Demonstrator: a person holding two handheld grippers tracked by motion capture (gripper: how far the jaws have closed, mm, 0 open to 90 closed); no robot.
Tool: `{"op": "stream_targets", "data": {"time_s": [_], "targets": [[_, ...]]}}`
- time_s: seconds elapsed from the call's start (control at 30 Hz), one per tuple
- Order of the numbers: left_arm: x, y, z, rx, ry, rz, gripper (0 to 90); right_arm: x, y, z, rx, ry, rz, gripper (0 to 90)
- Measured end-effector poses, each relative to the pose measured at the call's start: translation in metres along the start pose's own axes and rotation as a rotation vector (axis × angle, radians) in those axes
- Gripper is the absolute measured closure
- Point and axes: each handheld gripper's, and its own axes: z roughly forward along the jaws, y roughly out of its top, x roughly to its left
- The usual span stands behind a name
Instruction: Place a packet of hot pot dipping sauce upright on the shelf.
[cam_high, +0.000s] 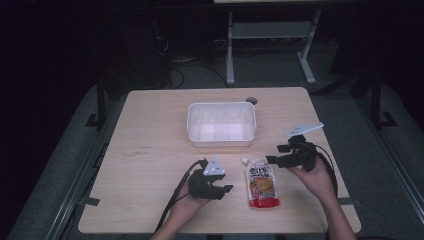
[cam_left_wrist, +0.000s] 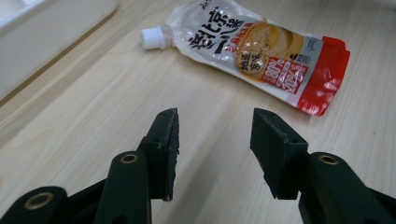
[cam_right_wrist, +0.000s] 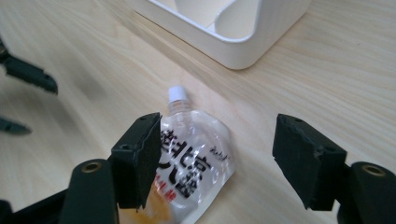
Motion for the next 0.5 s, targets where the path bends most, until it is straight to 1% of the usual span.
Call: {"op": "stream_targets", "data": {"time_s": [0.03, 0.07, 0.1, 0.13, 0.17, 0.2, 0.23, 0.27, 0.3, 0.33, 0.37, 0.43, 0.5], "targets": [[-0.002, 0.003, 0.003, 0.008, -0.002, 0.006, 52.7, -0.003, 0.001, 0.004, 0.007, 0.006, 0.005, 34.9], [-0.002, 0.003, 0.003, 0.008, -0.002, 0.006, 53.6, -0.003, 0.001, 0.004, 0.007, 0.006, 0.005, 34.9], [-0.004, 0.006, 0.006, 0.012, -0.007, 0.008, 54.8, -0.007, 0.002, 0.012, 0.019, -0.002, 0.011, 35.7], [-0.006, 0.01, 0.01, 0.014, -0.015, 0.007, 54.8, -0.007, 0.002, 0.012, 0.019, -0.002, 0.011, 35.7], [-0.008, 0.014, 0.014, 0.016, -0.023, 0.009, 56.5, -0.009, 0.002, 0.016, 0.029, 0.003, 0.017, 37.1], [-0.01, 0.021, 0.02, 0.018, -0.041, 0.011, 62.8, -0.01, 0.0, 0.022, 0.067, -0.003, 0.02, 38.5], [-0.011, 0.025, 0.023, 0.016, -0.05, 0.009, 65.1, -0.01, -0.002, 0.024, 0.081, -0.012, 0.015, 41.1], [-0.012, 0.029, 0.026, 0.018, -0.053, 0.006, 65.8, -0.01, -0.005, 0.026, 0.094, -0.009, 0.009, 43.0], [-0.012, 0.029, 0.026, 0.018, -0.053, 0.006, 66.0, -0.01, -0.005, 0.026, 0.094, -0.009, 0.009, 43.0], [-0.013, 0.034, 0.031, 0.023, -0.058, 0.003, 66.0, -0.011, -0.008, 0.03, 0.118, -0.015, 0.007, 45.4], [-0.014, 0.037, 0.034, 0.024, -0.058, 0.003, 66.0, -0.011, -0.008, 0.03, 0.118, -0.015, 0.007, 45.4], [-0.014, 0.044, 0.045, 0.041, -0.066, 0.001, 65.9, -0.012, -0.009, 0.031, 0.118, 0.004, 0.017, 47.9], [-0.015, 0.049, 0.055, 0.047, -0.073, -0.01, 64.8, -0.014, -0.01, 0.034, 0.124, 0.011, 0.035, 50.1]]}}
